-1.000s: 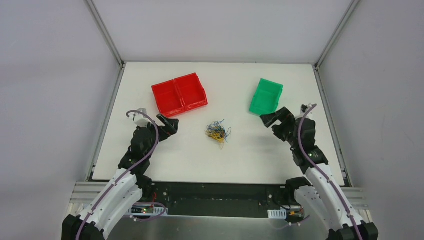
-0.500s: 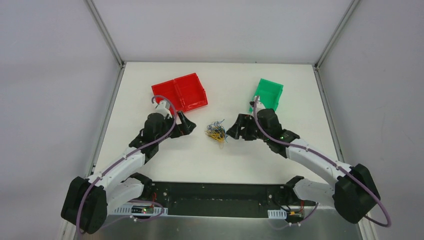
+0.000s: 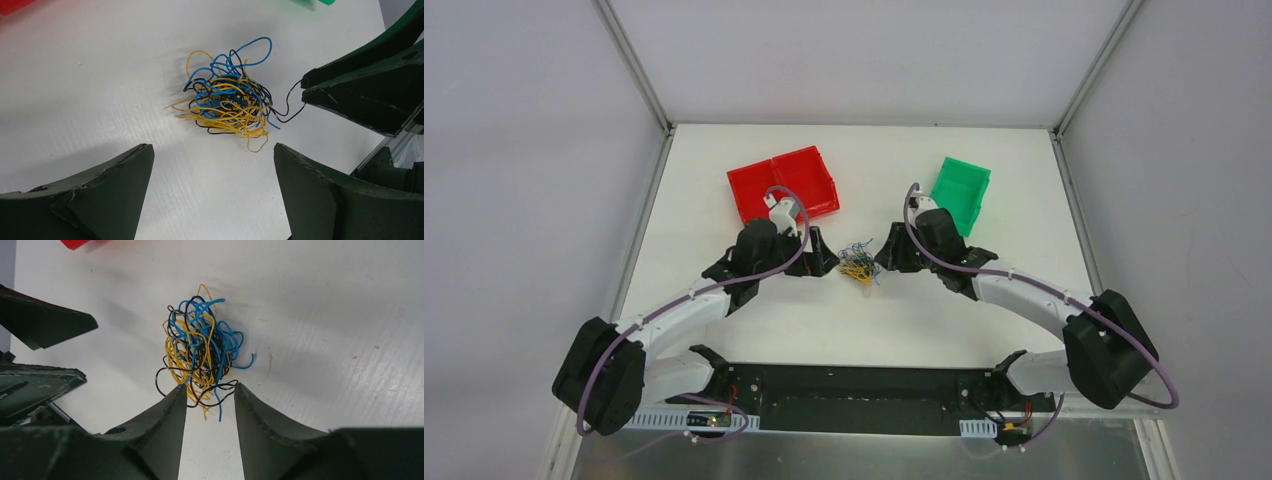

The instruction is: Untangle the cables

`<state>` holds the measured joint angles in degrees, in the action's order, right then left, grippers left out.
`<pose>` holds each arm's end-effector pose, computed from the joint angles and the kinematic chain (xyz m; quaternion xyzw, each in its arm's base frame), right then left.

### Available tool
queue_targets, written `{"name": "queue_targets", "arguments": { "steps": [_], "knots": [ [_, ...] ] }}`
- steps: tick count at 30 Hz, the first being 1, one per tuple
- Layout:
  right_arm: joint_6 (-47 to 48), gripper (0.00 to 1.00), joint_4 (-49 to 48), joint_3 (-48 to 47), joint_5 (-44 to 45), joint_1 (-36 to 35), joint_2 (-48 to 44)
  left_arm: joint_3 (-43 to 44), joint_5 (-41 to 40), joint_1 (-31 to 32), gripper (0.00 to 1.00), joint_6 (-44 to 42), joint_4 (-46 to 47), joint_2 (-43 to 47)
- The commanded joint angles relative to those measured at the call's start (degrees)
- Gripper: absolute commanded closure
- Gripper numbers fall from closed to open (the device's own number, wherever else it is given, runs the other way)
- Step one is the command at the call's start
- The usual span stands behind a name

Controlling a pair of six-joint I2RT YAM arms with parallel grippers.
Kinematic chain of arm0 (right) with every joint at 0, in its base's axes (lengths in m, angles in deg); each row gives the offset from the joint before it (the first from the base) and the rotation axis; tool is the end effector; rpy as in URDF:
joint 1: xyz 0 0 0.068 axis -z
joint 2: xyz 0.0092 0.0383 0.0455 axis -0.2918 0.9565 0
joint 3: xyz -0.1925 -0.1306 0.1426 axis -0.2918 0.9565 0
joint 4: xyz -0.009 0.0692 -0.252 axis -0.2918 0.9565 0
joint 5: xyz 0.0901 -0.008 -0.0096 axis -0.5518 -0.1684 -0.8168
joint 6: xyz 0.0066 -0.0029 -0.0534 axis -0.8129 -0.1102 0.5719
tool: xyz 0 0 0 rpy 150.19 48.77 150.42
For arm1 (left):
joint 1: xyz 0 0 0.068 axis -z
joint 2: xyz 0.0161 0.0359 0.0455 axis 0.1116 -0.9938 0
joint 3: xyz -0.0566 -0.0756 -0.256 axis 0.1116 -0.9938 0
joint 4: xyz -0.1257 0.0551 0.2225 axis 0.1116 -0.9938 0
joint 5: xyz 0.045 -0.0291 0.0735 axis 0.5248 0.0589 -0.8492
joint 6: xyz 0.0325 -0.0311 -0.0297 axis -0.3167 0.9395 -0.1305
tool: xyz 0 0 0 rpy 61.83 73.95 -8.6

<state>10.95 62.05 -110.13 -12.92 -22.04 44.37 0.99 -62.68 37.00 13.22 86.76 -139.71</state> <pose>0.2222 0.1843 0.2208 -0.1820 0.8527 0.2683 0.4096 0.2042 -0.1302 0.2245 0.0687 0.8140 -0.3676 0.4445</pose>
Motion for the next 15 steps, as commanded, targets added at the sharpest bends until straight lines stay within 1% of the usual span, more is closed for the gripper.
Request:
{"name": "queue_targets", "arguments": {
  "steps": [1, 5, 6, 7, 8, 9, 10, 12, 15],
  "knots": [
    [-1.0, 0.57, -5.0, 0.0, 4.6, -0.3, -3.2, 3.7, 0.5, 2.0, 0.06, -3.7, 2.6, -2.5],
    [-1.7, 0.56, -4.1, -2.6, 1.1, -0.3, 2.0, 6.4, -0.7, 2.9, 0.06, -5.3, 3.2, -8.3],
    [-2.2, 0.59, -3.5, -3.4, 0.3, -0.3, 3.0, 7.6, -0.7, 3.2, 0.06, -5.5, 3.2, -10.0],
    [-2.3, 0.66, -2.8, -4.2, -0.4, -0.3, 3.9, 8.3, -0.8, 3.3, 0.07, -5.5, 3.1, -11.9],
    [-2.5, 0.76, -2.0, -4.7, -0.6, -0.3, 4.3, 9.2, -0.7, 3.3, 0.07, -5.4, 3.2, -13.6],
    [-2.8, 0.9, -1.1, -4.9, -0.3, -0.3, 4.2, 10.0, -0.3, 3.3, 0.07, -5.0, 3.2, -15.0],
    [-2.9, 1.0, -0.6, -4.8, 0.5, -0.3, 3.5, 10.6, 0.0, 3.3, 0.07, -4.7, 3.2, -16.1],
    [-2.9, 1.0, 0.2, -3.9, 2.7, -0.3, 0.5, 11.4, 0.6, 3.3, 0.07, -4.1, 3.2, -17.5],
    [-3.0, 1.0, 0.6, -0.8, 8.9, -0.2, -6.4, 11.6, 1.2, 3.4, 0.07, -4.1, 3.2, -18.6]
  ]
}}
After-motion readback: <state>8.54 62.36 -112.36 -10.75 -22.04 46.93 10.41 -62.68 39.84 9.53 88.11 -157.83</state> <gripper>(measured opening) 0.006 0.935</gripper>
